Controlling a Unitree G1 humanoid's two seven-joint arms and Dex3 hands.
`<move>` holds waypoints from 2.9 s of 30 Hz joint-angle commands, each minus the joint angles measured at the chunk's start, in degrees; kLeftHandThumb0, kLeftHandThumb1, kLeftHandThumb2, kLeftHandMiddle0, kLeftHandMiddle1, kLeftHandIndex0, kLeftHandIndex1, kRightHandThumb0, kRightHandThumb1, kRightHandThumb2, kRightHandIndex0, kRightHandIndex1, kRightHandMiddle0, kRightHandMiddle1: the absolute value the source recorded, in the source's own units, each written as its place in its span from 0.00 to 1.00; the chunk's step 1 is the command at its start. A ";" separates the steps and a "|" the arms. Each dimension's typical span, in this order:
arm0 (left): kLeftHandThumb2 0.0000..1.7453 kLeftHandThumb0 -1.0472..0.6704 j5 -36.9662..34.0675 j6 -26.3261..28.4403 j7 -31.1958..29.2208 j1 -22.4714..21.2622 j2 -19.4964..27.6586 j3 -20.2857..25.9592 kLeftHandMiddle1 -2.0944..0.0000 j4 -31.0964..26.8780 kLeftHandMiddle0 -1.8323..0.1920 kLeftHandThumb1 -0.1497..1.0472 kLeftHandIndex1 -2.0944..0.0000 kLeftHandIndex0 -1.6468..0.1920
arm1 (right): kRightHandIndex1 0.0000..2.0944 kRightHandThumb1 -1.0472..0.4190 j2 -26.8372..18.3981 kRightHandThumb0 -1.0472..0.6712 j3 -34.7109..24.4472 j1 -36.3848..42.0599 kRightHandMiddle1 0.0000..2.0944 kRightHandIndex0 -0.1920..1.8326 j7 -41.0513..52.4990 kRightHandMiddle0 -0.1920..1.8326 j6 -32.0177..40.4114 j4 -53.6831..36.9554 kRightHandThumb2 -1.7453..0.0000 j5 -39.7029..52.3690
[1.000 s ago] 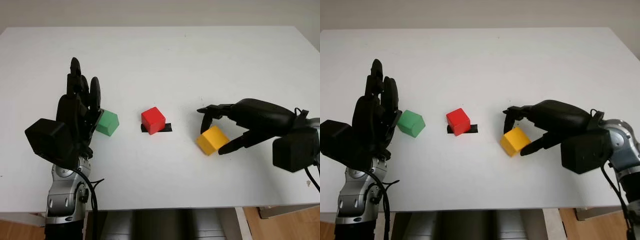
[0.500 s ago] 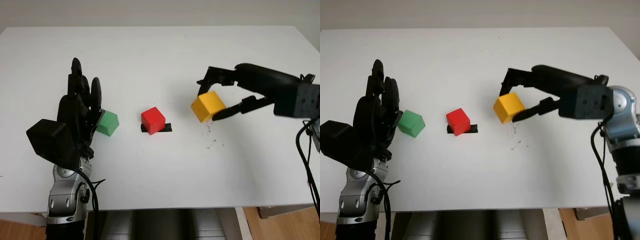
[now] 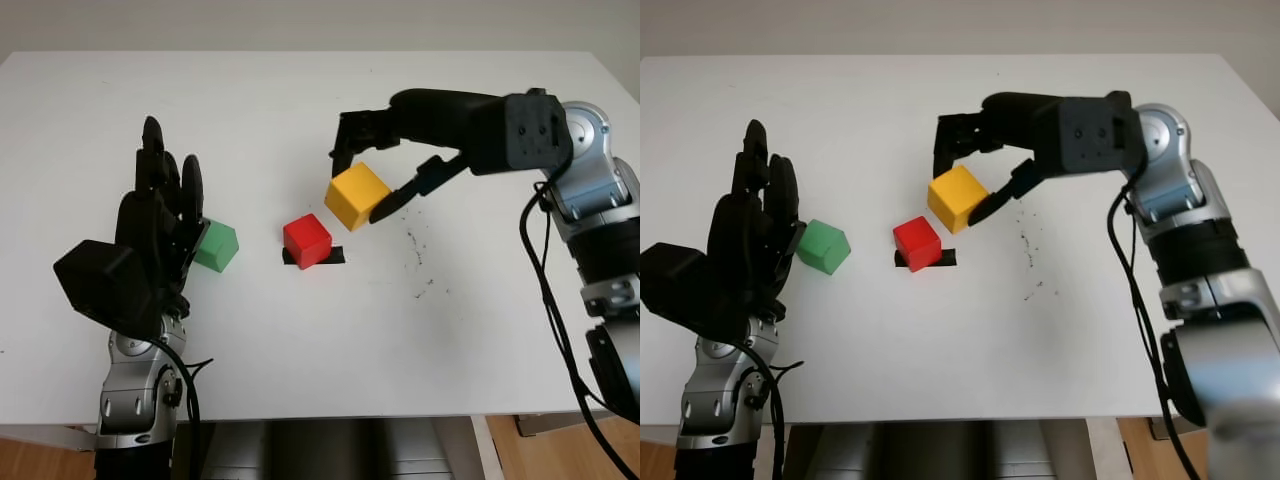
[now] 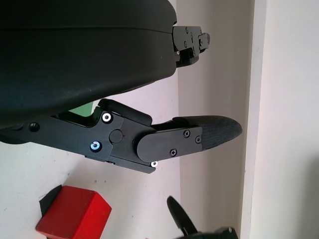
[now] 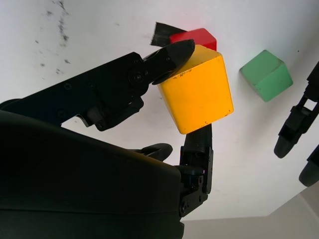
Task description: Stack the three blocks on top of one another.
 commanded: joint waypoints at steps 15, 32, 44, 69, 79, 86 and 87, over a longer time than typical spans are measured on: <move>0.30 0.21 0.19 -0.19 -0.21 0.66 0.58 0.46 0.97 -0.88 0.97 1.00 0.97 0.94 | 0.03 0.11 9.24 0.33 -0.72 -3.54 0.80 0.30 -6.78 0.28 6.31 10.71 0.97 -0.67; 0.31 0.21 0.05 0.34 -0.87 0.23 1.30 0.32 0.98 -0.64 0.98 1.00 0.98 0.95 | 0.02 0.10 8.72 0.33 -2.79 0.10 0.83 0.29 -5.72 0.29 18.35 4.26 0.97 2.10; 0.30 0.21 -0.04 0.00 -1.10 0.15 1.38 0.29 0.97 -0.45 0.98 1.00 0.98 0.95 | 0.03 0.11 8.45 0.30 -2.42 1.31 0.81 0.30 -4.22 0.31 19.84 4.90 0.97 2.29; 0.30 0.22 0.26 0.26 -0.70 0.37 1.12 0.25 0.97 -0.87 0.98 1.00 0.97 0.94 | 0.03 0.11 9.64 0.29 0.06 1.52 0.80 0.30 -4.58 0.31 13.76 9.91 0.97 -0.90; 0.31 0.22 0.40 0.23 -0.33 0.47 0.84 0.21 0.97 -0.96 0.97 1.00 0.97 0.94 | 0.03 0.12 10.39 0.30 0.42 1.73 0.80 0.31 -5.50 0.31 13.21 10.69 0.97 -1.69; 0.31 0.22 0.55 0.31 -0.01 0.66 0.86 0.07 0.97 -1.18 0.97 1.00 0.97 0.94 | 0.03 0.11 10.63 0.29 0.71 1.58 0.79 0.31 -5.82 0.32 10.69 12.17 0.97 -2.30; 0.31 0.22 0.44 0.32 -0.07 0.67 0.88 0.09 0.97 -1.16 0.97 1.00 0.97 0.94 | 0.03 0.11 10.73 0.29 0.70 1.52 0.79 0.31 -5.93 0.32 10.87 12.24 0.97 -2.35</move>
